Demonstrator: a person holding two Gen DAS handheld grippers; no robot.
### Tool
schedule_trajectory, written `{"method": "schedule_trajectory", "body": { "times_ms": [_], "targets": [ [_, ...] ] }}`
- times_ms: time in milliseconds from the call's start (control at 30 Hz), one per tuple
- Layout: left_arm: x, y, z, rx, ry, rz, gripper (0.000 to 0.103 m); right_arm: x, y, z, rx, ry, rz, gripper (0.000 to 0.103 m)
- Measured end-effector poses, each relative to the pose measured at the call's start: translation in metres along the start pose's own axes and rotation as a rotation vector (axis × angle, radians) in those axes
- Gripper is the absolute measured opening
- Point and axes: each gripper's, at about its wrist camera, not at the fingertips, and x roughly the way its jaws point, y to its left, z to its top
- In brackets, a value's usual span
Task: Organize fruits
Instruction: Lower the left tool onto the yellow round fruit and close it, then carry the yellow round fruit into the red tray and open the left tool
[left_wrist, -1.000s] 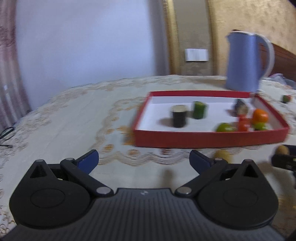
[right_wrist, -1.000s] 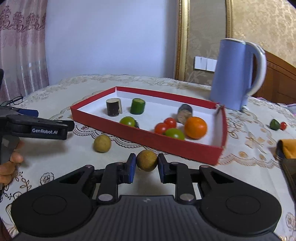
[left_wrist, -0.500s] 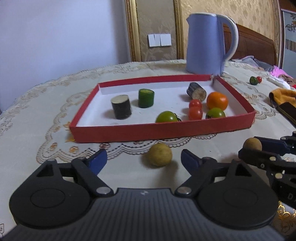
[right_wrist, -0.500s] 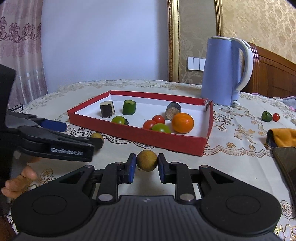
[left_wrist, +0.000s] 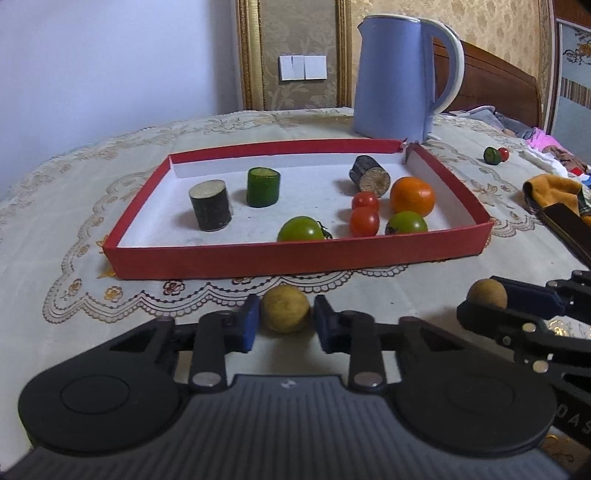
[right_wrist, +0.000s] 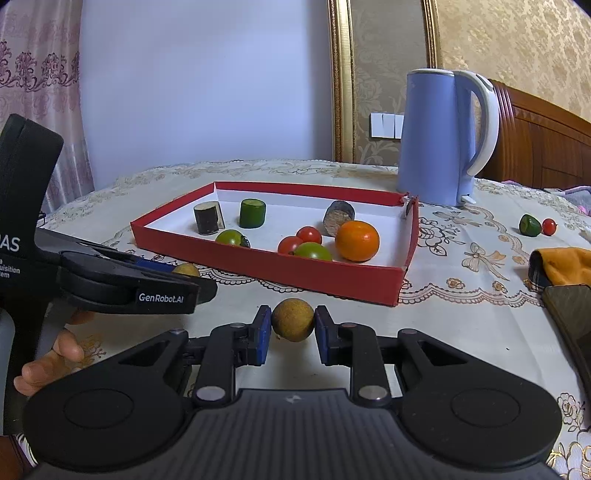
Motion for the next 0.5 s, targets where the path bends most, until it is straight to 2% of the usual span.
{"method": "schedule_trajectory", "body": {
  "times_ms": [133,500],
  "targets": [
    [-0.001,0.006,0.000,-0.030,0.010,-0.010,0.026,-0.001,0.000,0.000,0.000,-0.003,0.004,0.025],
    [-0.016,0.021,0.017,-0.025,-0.046,0.057,0.026,-0.007,0.000,0.000,0.000,-0.017,0.013,0.025]
  ]
}}
